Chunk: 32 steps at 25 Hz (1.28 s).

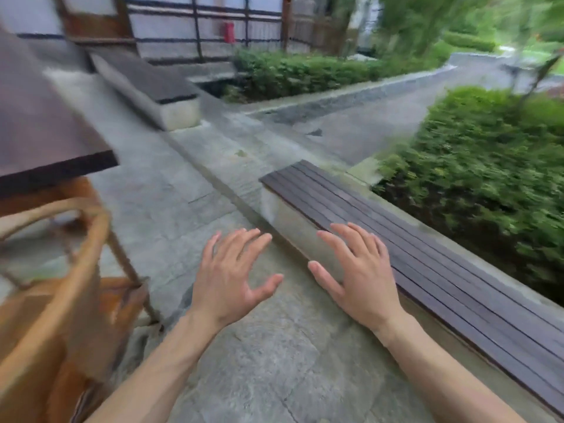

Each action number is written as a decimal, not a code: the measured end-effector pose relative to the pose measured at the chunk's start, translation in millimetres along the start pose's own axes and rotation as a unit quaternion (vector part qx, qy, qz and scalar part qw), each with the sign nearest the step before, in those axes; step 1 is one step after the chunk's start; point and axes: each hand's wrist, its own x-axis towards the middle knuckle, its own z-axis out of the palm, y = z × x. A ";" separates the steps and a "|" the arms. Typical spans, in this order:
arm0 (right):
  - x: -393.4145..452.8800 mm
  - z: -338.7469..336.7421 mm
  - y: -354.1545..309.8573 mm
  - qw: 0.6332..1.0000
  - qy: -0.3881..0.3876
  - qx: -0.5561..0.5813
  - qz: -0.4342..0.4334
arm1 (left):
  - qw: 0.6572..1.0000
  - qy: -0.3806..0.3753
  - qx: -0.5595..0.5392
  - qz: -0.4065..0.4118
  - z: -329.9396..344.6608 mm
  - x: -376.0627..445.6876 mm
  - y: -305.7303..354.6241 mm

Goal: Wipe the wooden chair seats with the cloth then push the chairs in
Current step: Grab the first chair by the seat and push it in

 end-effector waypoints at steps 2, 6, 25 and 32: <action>41.4 29.9 -18.4 0.996 -0.003 0.048 -0.069 | 0.996 0.016 0.059 -0.059 -17.9 -12.0 -28.0; 101.9 74.1 -51.4 0.968 -0.012 0.149 -0.201 | 0.965 0.036 0.175 -0.191 -50.8 -36.2 -48.2; 134.6 104.4 -135.4 0.811 -0.099 0.319 -0.481 | 0.764 0.098 0.413 -0.486 -88.4 -129.2 67.3; 130.8 134.5 -156.2 0.791 -0.094 0.376 -0.474 | 0.758 0.093 0.408 -0.500 -90.0 -155.9 51.7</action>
